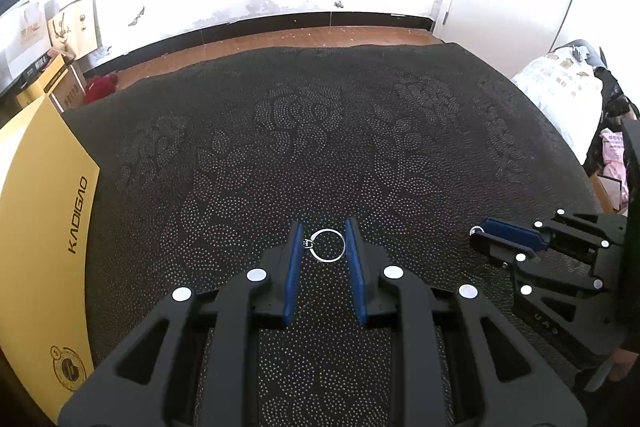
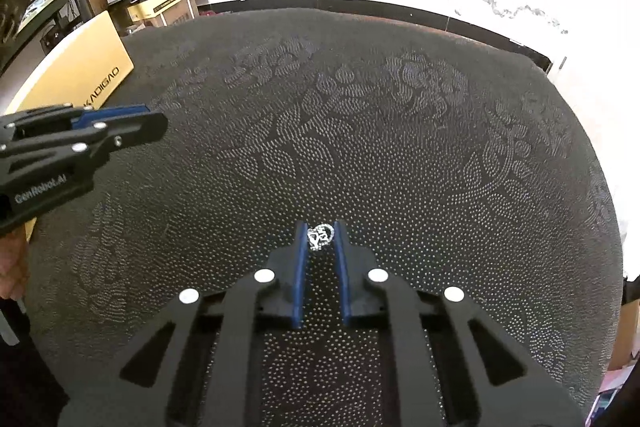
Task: Organize jewelry
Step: 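Grasp the silver ring with the left tool while the right tool grasps the silver charm, then carry the ring and charm over the yellow box with both tools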
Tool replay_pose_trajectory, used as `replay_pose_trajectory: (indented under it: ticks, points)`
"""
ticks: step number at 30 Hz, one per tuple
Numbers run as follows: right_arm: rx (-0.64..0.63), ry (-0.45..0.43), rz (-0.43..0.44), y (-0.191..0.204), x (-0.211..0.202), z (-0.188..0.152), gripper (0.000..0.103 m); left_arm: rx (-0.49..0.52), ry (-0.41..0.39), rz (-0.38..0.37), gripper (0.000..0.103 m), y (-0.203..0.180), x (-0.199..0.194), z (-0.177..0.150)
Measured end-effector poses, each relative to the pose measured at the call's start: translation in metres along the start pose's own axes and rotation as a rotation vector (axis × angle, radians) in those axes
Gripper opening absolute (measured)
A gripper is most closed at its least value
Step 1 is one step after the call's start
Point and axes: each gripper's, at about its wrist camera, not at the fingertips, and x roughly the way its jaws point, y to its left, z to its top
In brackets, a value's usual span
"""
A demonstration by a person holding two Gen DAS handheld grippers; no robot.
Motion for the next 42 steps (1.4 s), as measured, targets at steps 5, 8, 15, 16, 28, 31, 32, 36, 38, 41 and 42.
replay_pose_trajectory:
  ticks: [5, 8, 15, 16, 28, 31, 32, 36, 38, 41, 42]
  points:
    - [0.001, -0.008, 0.006, 0.007, -0.016, 0.008, 0.014, -0.015, -0.002, 0.000, 0.022, 0.002, -0.011, -0.002]
    - [-0.006, -0.011, 0.001, 0.014, -0.028, 0.012, 0.014, -0.022, 0.002, 0.007, 0.022, 0.003, -0.023, -0.003]
    - [-0.041, -0.041, -0.010, 0.035, -0.064, 0.023, 0.014, -0.038, -0.009, 0.053, 0.022, 0.011, -0.059, -0.006]
    - [-0.047, -0.045, -0.012, 0.040, -0.071, 0.025, 0.014, -0.035, -0.012, 0.063, 0.022, 0.012, -0.065, -0.008]
    - [-0.145, -0.137, 0.039, 0.120, -0.164, 0.059, 0.014, -0.129, -0.083, 0.109, 0.022, 0.066, -0.179, -0.017]
    - [-0.179, -0.158, 0.065, 0.150, -0.184, 0.070, 0.014, -0.155, -0.094, 0.137, 0.022, 0.086, -0.205, -0.023]
    - [-0.188, -0.161, 0.076, 0.159, -0.188, 0.073, 0.014, -0.163, -0.092, 0.150, 0.022, 0.093, -0.213, -0.025]
    - [-0.241, -0.169, 0.124, 0.205, -0.202, 0.088, 0.014, -0.202, -0.094, 0.197, 0.022, 0.131, -0.243, -0.035]
    - [-0.257, -0.163, 0.151, 0.226, -0.206, 0.096, 0.014, -0.215, -0.093, 0.227, 0.022, 0.149, -0.255, -0.040]
    - [-0.285, -0.153, 0.181, 0.257, -0.206, 0.109, 0.014, -0.239, -0.091, 0.269, 0.022, 0.175, -0.271, -0.046]
    - [-0.294, -0.148, 0.188, 0.268, -0.206, 0.113, 0.014, -0.246, -0.093, 0.286, 0.022, 0.185, -0.276, -0.048]
